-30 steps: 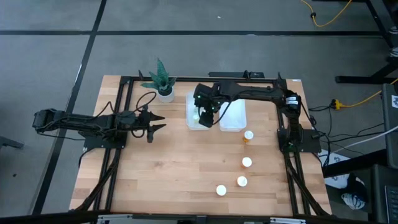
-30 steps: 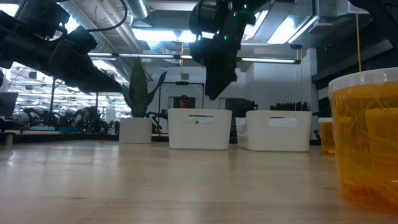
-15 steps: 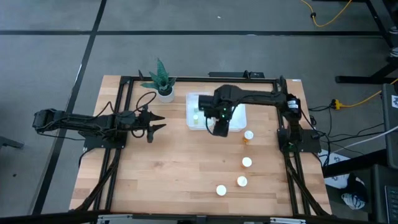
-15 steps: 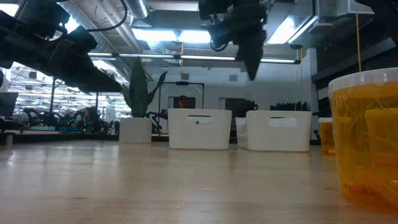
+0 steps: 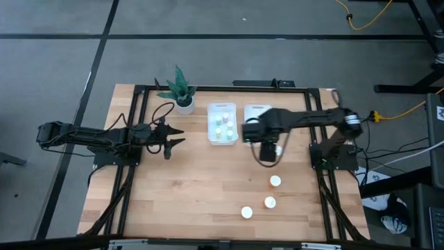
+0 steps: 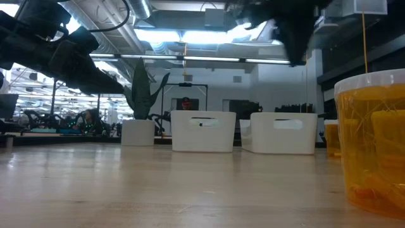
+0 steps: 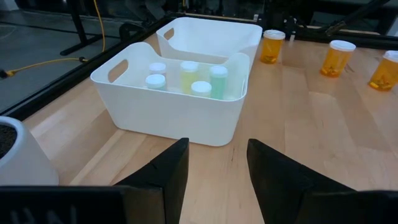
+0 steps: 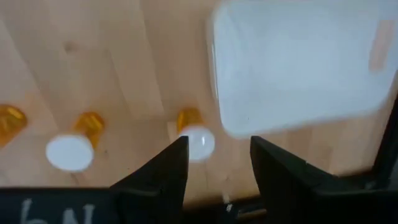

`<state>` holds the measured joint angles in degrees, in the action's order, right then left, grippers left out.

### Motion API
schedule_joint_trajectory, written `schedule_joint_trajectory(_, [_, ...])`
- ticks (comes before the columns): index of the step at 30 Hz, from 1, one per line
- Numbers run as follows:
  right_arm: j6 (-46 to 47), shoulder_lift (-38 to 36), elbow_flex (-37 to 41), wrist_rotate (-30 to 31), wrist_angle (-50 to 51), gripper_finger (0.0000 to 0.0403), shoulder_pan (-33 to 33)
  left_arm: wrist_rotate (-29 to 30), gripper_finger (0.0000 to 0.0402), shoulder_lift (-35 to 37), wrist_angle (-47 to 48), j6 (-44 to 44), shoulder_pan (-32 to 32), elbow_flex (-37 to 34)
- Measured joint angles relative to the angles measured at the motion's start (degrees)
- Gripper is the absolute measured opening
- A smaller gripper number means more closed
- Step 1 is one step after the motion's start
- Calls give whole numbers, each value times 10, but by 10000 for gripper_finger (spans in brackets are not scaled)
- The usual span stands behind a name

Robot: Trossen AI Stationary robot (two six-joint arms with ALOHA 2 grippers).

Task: Pick and place medicine bottles into bin by pill shape (circle, oval)
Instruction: Put the orange pill bottle into the right white bin

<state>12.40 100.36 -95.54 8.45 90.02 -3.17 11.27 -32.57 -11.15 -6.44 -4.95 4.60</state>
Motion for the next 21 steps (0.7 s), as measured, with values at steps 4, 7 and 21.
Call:
schedule_joint_trajectory(4, [90,-95,99,1,-1,173,-19,0,155,0,0,0,0,0])
schedule_joint_trajectory(7, [170,-170,175,1,-3,173,-38,0,155,0,0,0,0,0])
schedule_joint_trajectory(21, [398,-350,386,-40,-10,173,-84,0,155,0,0,0,0,0])
